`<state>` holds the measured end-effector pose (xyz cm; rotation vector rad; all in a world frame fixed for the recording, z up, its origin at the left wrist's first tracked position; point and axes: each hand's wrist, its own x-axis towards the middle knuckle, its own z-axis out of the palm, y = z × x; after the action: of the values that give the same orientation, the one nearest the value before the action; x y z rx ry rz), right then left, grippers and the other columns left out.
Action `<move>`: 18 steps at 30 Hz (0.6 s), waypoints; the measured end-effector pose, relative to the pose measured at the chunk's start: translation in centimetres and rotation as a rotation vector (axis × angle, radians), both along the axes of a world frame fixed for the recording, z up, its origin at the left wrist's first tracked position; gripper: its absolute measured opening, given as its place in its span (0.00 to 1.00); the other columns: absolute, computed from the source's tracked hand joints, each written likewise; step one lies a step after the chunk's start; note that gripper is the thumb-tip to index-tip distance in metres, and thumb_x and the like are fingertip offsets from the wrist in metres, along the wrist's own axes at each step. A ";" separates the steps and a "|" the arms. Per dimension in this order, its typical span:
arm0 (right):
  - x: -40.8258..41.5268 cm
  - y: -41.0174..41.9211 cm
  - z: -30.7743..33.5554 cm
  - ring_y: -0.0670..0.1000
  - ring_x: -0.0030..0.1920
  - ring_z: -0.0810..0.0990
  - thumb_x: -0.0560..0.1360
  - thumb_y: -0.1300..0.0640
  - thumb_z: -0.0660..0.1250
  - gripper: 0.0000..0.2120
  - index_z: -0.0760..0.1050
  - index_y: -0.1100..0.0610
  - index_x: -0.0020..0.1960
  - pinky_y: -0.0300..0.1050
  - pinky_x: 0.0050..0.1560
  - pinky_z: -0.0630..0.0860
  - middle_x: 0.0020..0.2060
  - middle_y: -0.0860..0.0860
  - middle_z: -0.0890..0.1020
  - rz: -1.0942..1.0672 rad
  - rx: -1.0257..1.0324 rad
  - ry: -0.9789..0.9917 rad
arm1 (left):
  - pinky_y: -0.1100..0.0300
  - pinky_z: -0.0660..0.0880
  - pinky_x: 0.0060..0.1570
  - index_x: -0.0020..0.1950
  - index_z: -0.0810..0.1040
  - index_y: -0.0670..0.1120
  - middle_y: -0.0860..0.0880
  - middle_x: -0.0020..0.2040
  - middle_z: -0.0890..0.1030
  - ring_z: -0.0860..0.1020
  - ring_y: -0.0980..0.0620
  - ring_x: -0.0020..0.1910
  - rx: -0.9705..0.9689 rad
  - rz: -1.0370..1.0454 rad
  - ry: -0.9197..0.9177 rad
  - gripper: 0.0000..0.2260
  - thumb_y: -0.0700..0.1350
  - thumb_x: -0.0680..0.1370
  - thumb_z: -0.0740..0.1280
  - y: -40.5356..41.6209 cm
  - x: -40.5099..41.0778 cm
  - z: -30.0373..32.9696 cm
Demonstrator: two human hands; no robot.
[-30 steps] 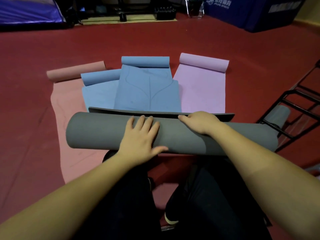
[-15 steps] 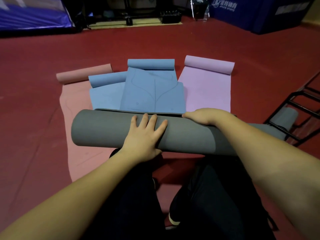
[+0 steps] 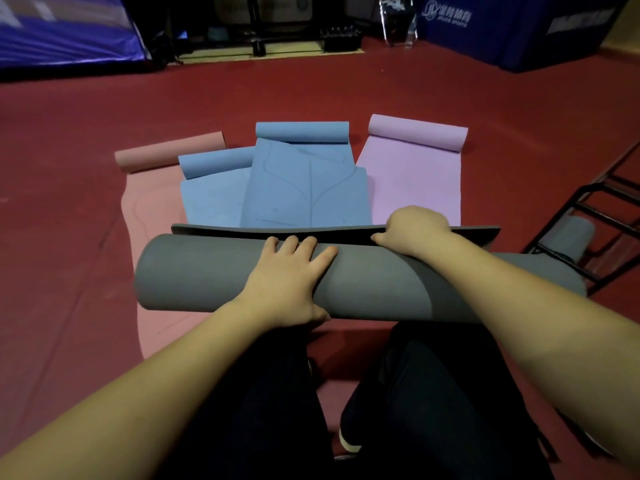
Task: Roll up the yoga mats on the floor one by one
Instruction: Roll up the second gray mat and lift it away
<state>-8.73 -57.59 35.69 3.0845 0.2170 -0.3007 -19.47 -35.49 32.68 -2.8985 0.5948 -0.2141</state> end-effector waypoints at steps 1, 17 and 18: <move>0.2 0.1 0.0 0.55 0.44 0.73 0.77 0.42 0.61 0.17 0.78 0.55 0.51 0.45 0.42 0.67 0.43 0.51 0.76 0.006 -0.043 -0.062 | 0.42 0.63 0.66 0.77 0.58 0.53 0.44 0.71 0.68 0.68 0.42 0.66 -0.007 0.001 0.011 0.49 0.73 0.61 0.65 -0.1 0.2 0.2; 2.7 0.0 -1.6 0.59 0.56 0.77 0.83 0.50 0.54 0.14 0.75 0.53 0.60 0.49 0.48 0.69 0.59 0.56 0.80 0.192 0.143 -0.024 | 0.39 0.43 0.76 0.73 0.67 0.55 0.47 0.80 0.52 0.46 0.46 0.79 -0.232 0.055 0.310 0.38 0.77 0.71 0.52 0.8 5.8 0.9; 2.5 -0.2 -1.6 0.59 0.56 0.77 0.83 0.49 0.55 0.14 0.75 0.53 0.60 0.49 0.48 0.70 0.58 0.55 0.80 0.194 0.146 -0.024 | 0.39 0.43 0.76 0.73 0.67 0.54 0.48 0.81 0.48 0.44 0.47 0.79 -0.268 0.065 0.327 0.35 0.74 0.74 0.54 0.9 6.1 0.8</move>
<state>-6.20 -57.80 34.09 3.1732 0.5564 -0.2507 -13.35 -34.63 33.46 -3.2356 0.5554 0.2109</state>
